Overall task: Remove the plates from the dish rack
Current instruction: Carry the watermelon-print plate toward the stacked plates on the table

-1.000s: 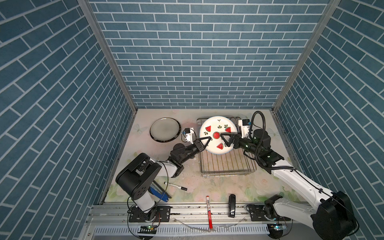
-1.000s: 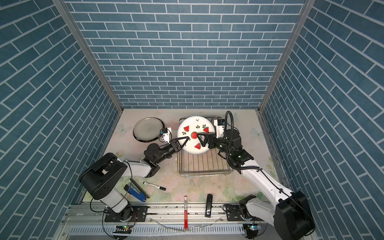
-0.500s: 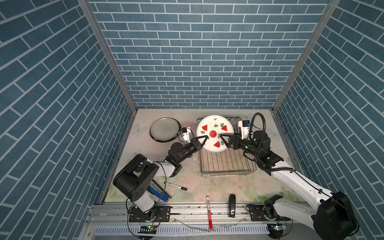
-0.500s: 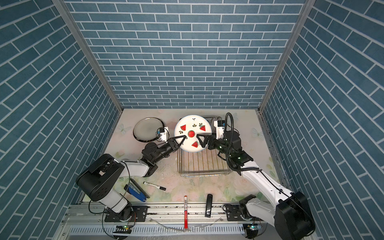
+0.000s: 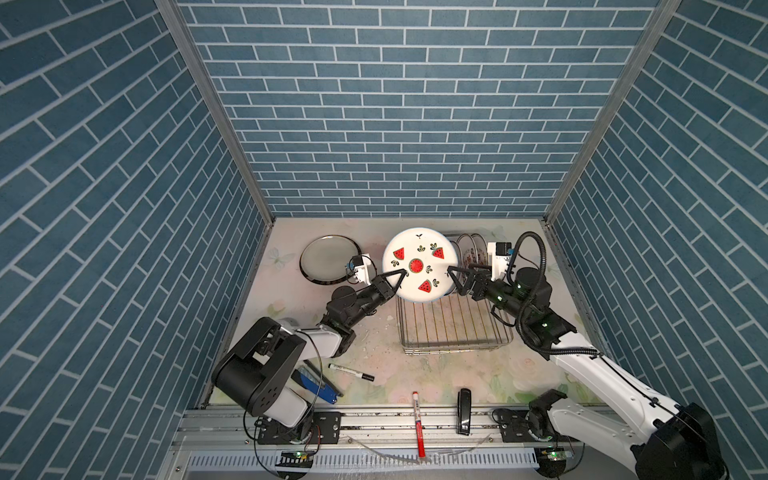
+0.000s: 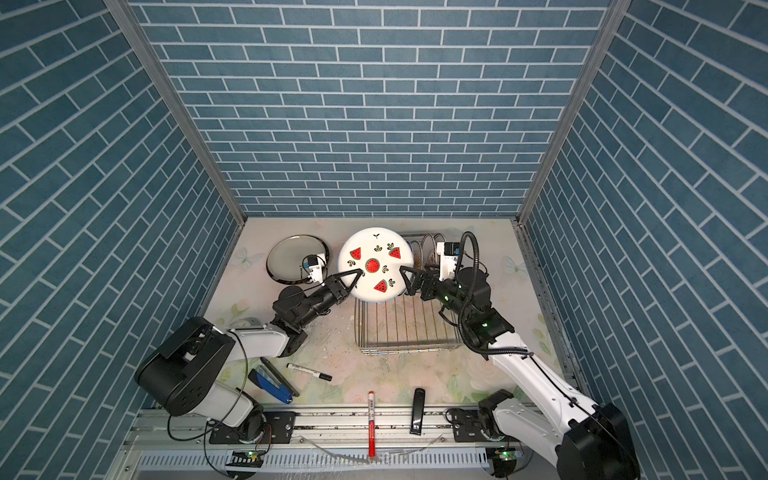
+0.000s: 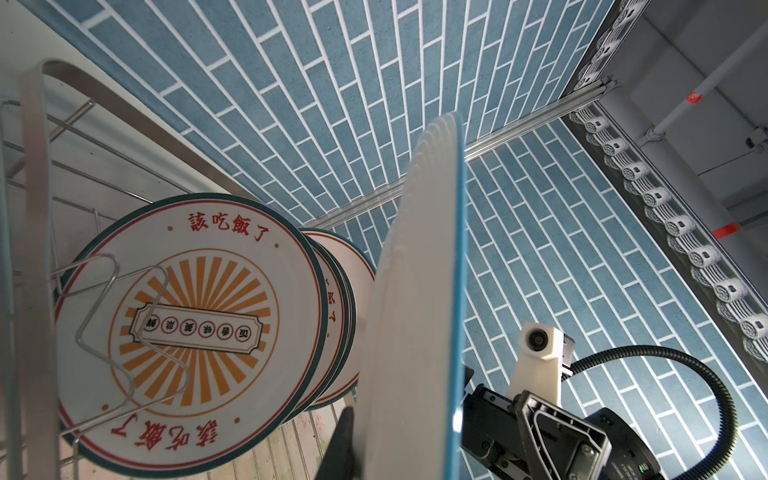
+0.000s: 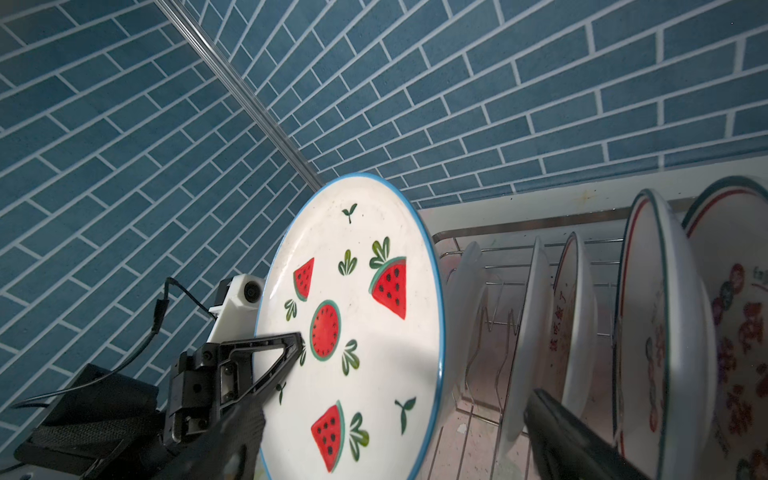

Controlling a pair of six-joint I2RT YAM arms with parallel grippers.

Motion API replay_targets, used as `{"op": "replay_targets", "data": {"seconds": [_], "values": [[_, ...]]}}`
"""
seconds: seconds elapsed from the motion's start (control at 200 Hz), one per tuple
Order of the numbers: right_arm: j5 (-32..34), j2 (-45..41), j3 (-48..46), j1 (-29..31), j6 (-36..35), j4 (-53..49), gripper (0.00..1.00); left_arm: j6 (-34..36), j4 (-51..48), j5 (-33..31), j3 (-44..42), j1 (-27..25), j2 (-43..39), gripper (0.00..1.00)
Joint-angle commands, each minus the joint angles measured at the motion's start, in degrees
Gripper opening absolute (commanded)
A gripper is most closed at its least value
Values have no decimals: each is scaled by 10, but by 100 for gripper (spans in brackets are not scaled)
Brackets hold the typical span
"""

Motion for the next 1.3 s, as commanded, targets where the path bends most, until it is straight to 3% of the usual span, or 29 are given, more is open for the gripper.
{"op": "replay_targets", "data": {"seconds": [0.0, 0.335, 0.49, 0.705, 0.885, 1.05, 1.145, 1.295], "values": [[7, -18, -20, 3, -30, 26, 98, -5, 61, 8, -2, 27, -60, 0], [-60, 39, 16, 25, -37, 69, 96, -11, 0, 25, -27, 93, -144, 0], [-79, 86, 52, 52, -59, 86, 95, 19, -139, 26, -15, 122, -212, 0], [-77, 129, 74, 82, -83, 127, 95, 45, -247, 10, -16, 170, -283, 0], [-105, 176, 89, 111, -128, 185, 93, 44, -275, 16, -2, 206, -270, 0], [-109, 221, 119, 117, -126, 203, 96, 0, -225, 51, -2, 256, -235, 0], [-93, 256, 167, 127, -138, 140, 99, -9, -201, 72, 0, 265, -232, 0], [-46, 305, 235, 151, -173, 57, 99, 22, -277, 52, 18, 280, -242, 0]]}}
